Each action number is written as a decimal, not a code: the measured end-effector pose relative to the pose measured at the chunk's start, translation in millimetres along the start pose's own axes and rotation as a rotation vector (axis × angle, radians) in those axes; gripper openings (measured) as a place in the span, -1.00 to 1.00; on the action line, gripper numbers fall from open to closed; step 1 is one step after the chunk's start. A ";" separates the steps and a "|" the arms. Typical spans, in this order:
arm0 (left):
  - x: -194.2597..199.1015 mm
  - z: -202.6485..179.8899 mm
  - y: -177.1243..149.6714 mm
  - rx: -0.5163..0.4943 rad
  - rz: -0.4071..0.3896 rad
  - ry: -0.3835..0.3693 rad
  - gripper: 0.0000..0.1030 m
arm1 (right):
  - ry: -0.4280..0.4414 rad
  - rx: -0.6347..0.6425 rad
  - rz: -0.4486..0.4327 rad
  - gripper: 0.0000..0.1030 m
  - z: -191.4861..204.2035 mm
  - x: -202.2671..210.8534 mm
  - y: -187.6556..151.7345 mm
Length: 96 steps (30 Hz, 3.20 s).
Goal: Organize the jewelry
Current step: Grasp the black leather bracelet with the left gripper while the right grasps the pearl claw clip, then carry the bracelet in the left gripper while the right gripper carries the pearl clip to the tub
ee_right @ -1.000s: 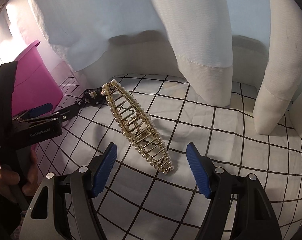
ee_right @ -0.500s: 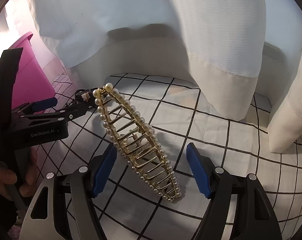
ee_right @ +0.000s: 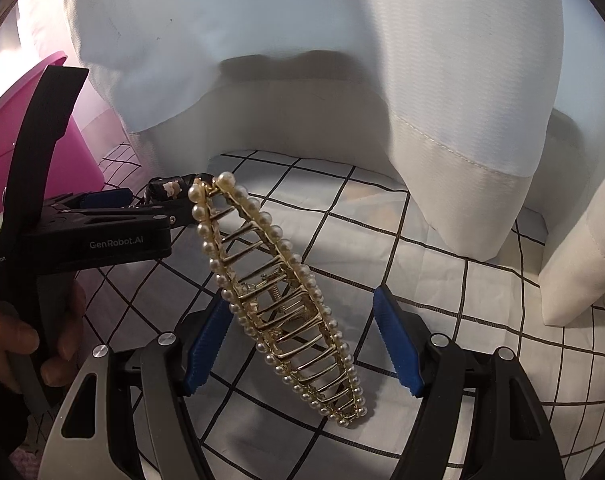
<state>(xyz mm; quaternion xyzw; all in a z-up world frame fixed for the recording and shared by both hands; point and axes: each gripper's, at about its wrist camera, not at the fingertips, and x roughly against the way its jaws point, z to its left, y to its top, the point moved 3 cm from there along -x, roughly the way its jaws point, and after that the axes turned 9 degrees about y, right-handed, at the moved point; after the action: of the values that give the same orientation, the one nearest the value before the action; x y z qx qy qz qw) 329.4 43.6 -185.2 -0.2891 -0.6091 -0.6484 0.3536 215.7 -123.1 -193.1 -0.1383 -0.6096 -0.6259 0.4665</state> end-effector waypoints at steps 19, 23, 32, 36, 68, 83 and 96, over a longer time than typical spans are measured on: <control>23.2 -15.7 -15.5 -0.019 -0.024 0.014 0.51 | -0.071 0.051 -0.008 0.07 25.9 -14.1 -5.7; 29.9 -19.0 -18.8 -0.020 -0.039 0.011 0.15 | -0.071 0.055 -0.013 -0.03 28.7 -14.5 -7.5; 53.1 -17.6 -41.9 -0.010 -0.067 0.038 -0.64 | -0.044 0.028 -0.025 -0.14 25.4 -6.5 -10.8; 70.5 -15.2 -53.9 -0.002 -0.096 0.036 -0.65 | -0.031 0.003 -0.029 -0.16 18.9 0.0 -15.1; 244.8 -28.4 -56.6 0.067 -0.209 0.023 -0.65 | 0.084 0.083 -0.140 -0.62 14.5 151.8 -6.0; 276.1 -16.9 -72.7 0.116 -0.195 0.083 -0.65 | 0.223 0.134 -0.040 -0.47 8.6 125.6 -8.8; 273.5 11.7 -89.9 0.174 -0.152 0.124 -0.65 | 0.313 0.348 0.137 0.12 24.7 47.7 2.5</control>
<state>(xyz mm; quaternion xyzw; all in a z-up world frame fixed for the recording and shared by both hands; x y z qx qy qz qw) 96.5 26.8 -16.4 -0.1698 -0.6600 -0.6347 0.3643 182.7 -120.4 -150.7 0.0020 -0.6177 -0.4921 0.6134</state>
